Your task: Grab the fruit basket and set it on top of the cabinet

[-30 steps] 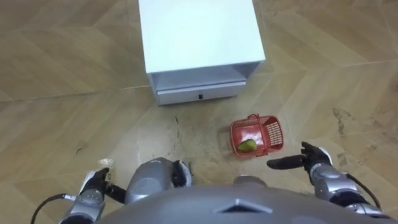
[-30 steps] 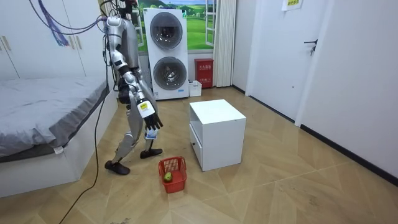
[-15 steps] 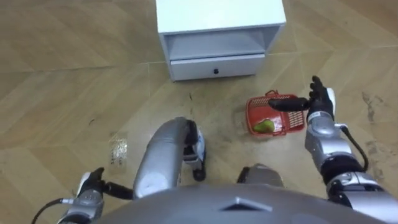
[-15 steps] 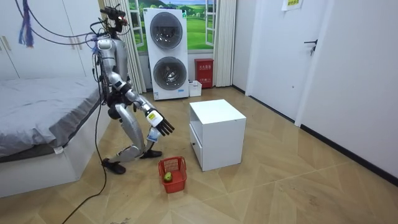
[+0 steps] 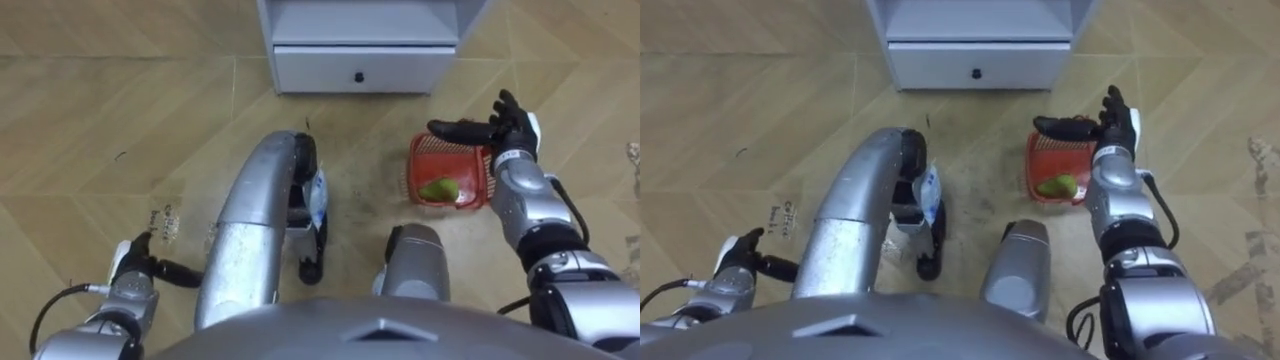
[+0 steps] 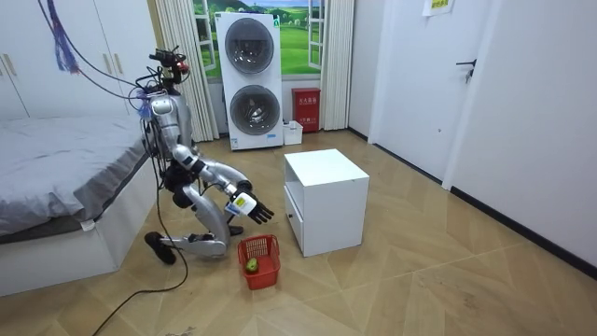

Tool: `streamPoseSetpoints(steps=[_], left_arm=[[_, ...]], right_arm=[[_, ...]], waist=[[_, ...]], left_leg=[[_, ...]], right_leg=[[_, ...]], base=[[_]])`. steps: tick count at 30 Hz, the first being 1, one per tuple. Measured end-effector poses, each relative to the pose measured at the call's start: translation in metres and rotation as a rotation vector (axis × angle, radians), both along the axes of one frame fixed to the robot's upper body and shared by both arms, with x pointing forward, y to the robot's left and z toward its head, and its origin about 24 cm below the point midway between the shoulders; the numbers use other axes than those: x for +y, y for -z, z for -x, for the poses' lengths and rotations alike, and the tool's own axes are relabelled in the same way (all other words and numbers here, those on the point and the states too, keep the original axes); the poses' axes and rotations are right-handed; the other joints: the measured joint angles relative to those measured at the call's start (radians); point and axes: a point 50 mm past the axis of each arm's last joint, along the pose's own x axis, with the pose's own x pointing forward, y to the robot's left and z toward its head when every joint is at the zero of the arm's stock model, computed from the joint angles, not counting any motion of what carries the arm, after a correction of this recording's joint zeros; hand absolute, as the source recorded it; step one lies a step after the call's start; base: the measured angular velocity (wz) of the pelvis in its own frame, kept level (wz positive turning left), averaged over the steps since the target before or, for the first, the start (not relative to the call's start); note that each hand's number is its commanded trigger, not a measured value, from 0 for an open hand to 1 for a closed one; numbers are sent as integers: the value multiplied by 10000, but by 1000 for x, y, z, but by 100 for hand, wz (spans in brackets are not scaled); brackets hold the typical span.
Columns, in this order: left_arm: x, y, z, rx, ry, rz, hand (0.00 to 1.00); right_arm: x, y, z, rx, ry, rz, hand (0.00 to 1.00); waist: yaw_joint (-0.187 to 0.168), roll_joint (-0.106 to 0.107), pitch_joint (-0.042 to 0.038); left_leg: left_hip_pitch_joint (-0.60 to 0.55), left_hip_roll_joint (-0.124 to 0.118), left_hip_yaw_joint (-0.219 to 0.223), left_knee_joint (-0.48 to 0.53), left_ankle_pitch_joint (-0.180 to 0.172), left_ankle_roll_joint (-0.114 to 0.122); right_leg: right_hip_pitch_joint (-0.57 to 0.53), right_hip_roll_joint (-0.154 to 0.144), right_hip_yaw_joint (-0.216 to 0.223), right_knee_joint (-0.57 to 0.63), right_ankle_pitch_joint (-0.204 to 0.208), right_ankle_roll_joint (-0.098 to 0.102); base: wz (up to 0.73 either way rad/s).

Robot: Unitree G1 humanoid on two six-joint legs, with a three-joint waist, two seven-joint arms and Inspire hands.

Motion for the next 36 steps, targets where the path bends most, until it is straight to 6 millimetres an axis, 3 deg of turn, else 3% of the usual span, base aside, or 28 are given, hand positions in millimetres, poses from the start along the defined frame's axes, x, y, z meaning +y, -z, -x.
streamPoseSetpoints(steps=[4, 10, 13, 14, 15, 16, 17, 22, 24, 31, 36], left_arm=[[1, 1, 10, 238, -16, -31, 0], [0, 3, 18, 401, 66, -16, 0], [1, 3, 21, 426, 20, -1, 0], [1, 3, 22, 464, 21, 5, 0], [0, 3, 23, 493, 14, 51, 0], [-4, 5, 23, 496, 47, 191, 0], [-6, 5, 23, 485, 140, 305, 0], [-5, 4, 18, 425, 323, 580, 0], [-5, 4, 19, 502, 433, 619, 0], [-5, 4, 19, 583, 524, 709, 0], [-8, 5, 20, 747, 981, 696, 0]], right_arm=[[-2, 2, 5, 113, 63, 71, 0], [-2, 5, 10, 287, -124, 233, 0], [-1, 2, 7, 128, -334, 445, 0], [-2, 1, 6, 59, -374, 507, 0], [-4, -3, 3, -152, -393, 639, 0], [-6, -6, 1, -253, -379, 734, 0], [-7, -8, -2, -385, -363, 790, 0], [-15, -12, -2, -481, -253, 1127, 0], [-16, -10, 1, -391, -243, 1130, 0], [-12, -6, 5, -185, -555, 1147, 0], [-10, 5, 14, 461, -749, 1181, 0]], waist=[[-174, -132, -44], [-320, -229, -59], [-360, -575, -67], [-364, -629, -80], [-355, -651, -2], [-277, -502, 4], [-279, -514, 4], [-289, -542, -8], [-331, -518, -48], [-224, -463, -66], [-39, -224, -48]], left_leg=[[-2, -44, 14, 139, -115, -61], [-14, 4, 8, 221, -267, -508], [-291, -14, 57, 311, -213, -926], [-370, -11, 56, 427, -202, -948], [-490, 48, -33, 762, -196, -972], [-564, 73, -167, 807, -176, -1038], [-623, -3, -255, 747, -75, -1243], [-601, -35, -387, 515, 55, -1513], [-633, -165, -501, 496, 66, -1537], [-760, -162, -495, 486, -1, -1638], [-902, -154, -489, 534, -3, -1628]], right_leg=[[304, 0, 46, 27, -25, -46], [453, 81, 137, 138, -388, -235], [331, -1, 280, 491, -713, -470], [358, 1, 281, 600, -786, -484], [427, 111, 273, 862, -882, -521], [413, 291, 270, 850, -870, -492], [388, 316, 261, 847, -884, -522], [449, 382, -57, 818, -883, -521], [536, 376, -226, 783, -883, -521], [433, 317, -340, 896, -884, -521], [319, 311, -357, 959, -885, -523]], base=[[9], [-1], [-1], [-4], [-11], [-13], [-7], [14], [18], [7], [0]])
